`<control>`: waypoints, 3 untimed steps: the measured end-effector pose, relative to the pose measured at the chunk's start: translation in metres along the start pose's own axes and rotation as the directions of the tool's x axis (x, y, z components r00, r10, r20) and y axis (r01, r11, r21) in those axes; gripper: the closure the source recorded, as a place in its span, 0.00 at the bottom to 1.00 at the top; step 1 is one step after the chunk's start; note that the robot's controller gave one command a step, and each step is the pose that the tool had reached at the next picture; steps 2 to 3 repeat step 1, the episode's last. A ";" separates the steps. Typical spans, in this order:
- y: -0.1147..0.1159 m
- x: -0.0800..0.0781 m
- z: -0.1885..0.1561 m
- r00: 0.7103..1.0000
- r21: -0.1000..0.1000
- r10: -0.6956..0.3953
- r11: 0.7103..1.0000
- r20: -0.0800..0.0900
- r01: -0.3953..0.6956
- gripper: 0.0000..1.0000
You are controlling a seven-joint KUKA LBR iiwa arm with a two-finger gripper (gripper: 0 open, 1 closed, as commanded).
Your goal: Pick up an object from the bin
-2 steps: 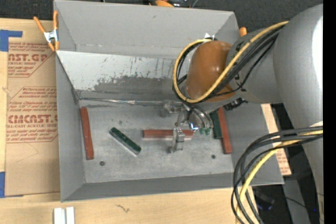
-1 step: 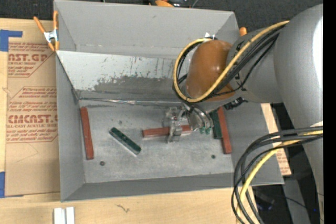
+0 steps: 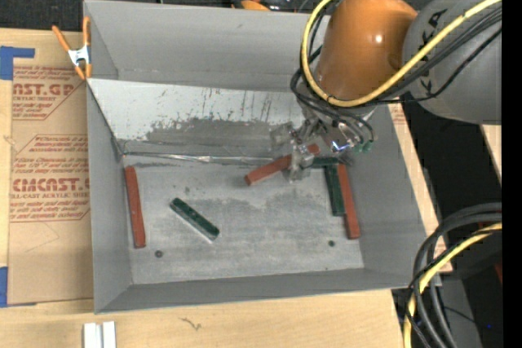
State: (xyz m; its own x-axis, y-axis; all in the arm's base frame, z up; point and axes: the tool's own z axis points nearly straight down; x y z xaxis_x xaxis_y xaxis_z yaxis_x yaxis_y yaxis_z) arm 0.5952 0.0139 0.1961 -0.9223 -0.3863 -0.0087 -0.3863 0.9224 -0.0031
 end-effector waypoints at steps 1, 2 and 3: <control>0.045 -0.003 -0.095 0.891 -0.002 -0.455 0.891 0.001 0.455 1.00; 0.045 -0.003 -0.095 0.891 -0.002 -0.455 0.891 0.001 0.455 1.00; 0.045 -0.003 -0.095 0.891 -0.002 -0.455 0.891 0.001 0.455 1.00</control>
Offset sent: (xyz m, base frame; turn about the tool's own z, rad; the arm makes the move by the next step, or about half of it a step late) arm -0.0165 0.0402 0.0922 -0.4704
